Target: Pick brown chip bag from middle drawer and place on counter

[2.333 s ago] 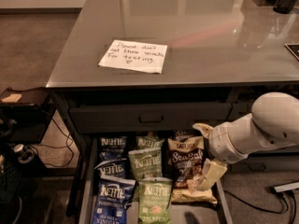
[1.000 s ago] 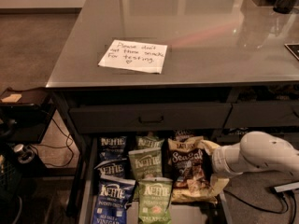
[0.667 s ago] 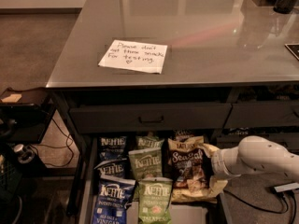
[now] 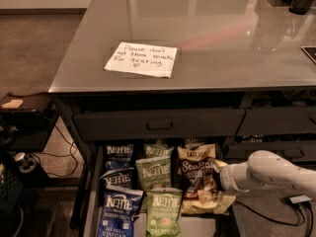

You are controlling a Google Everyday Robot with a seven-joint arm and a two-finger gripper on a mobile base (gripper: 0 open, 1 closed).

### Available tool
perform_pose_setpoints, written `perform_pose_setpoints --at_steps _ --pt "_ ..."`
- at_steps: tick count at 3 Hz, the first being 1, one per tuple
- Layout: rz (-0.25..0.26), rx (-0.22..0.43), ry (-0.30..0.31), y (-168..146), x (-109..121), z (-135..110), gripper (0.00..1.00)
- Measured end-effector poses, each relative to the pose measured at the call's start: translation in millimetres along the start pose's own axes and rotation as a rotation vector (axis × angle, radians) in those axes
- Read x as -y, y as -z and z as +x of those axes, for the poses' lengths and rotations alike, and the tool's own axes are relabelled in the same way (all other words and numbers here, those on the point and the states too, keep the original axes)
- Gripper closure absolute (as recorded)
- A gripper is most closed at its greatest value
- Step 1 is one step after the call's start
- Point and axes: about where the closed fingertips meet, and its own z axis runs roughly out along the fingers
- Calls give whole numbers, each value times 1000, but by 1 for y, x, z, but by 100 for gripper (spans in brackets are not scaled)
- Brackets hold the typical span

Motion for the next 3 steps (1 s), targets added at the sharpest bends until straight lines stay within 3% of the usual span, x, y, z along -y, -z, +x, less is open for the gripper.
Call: perform_pose_setpoints --at_steps 3 --pt "45 1 -5 -47 -9 8 0"
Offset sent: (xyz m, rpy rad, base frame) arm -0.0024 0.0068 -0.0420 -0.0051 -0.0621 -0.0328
